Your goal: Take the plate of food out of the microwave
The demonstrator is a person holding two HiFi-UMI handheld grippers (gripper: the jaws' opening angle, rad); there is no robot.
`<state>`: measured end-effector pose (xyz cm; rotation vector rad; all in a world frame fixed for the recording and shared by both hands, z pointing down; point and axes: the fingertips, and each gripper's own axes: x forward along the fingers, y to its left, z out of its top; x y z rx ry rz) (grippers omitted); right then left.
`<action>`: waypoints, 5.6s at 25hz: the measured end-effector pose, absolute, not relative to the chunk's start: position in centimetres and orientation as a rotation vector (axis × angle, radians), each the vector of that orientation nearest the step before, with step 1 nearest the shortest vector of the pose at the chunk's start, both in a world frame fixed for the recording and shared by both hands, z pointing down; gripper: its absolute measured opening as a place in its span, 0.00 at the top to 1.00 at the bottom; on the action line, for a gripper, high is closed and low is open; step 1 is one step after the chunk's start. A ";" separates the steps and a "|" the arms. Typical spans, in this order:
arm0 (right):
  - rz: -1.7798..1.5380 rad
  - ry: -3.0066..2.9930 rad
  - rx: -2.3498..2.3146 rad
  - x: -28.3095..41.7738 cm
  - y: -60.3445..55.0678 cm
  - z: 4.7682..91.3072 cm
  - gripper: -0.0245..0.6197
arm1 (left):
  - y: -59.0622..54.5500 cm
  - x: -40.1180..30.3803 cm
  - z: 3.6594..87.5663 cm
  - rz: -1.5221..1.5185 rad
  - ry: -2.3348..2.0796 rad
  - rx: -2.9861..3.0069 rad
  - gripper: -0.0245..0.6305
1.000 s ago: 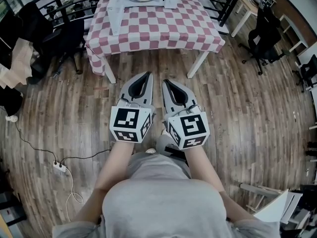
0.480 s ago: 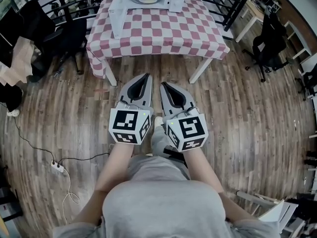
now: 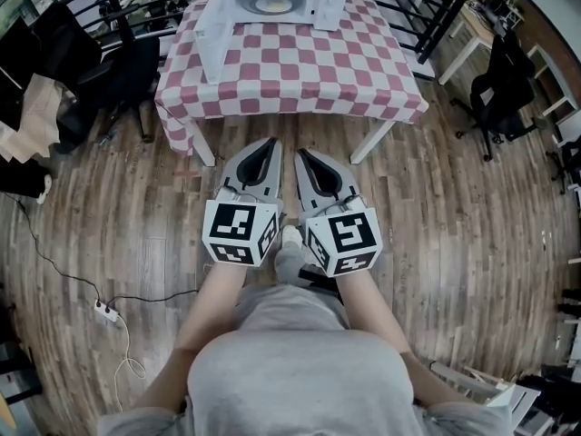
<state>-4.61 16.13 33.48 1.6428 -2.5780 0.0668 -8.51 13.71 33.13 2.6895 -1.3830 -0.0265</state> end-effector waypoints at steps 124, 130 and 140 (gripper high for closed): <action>0.245 -2.482 1.600 3.1 -39.6 38.8 0.92 | -44.2 -3.2 40.2 -0.290 -1.089 2.214 0.67; 0.276 -2.483 1.581 3.0 -40.7 39.8 0.92 | -46.1 -4.2 41.8 -0.329 -1.097 2.120 0.66; 0.284 -2.496 1.544 3.0 -42.8 40.7 0.92 | -48.7 -3.7 44.8 -0.323 -1.123 1.998 0.66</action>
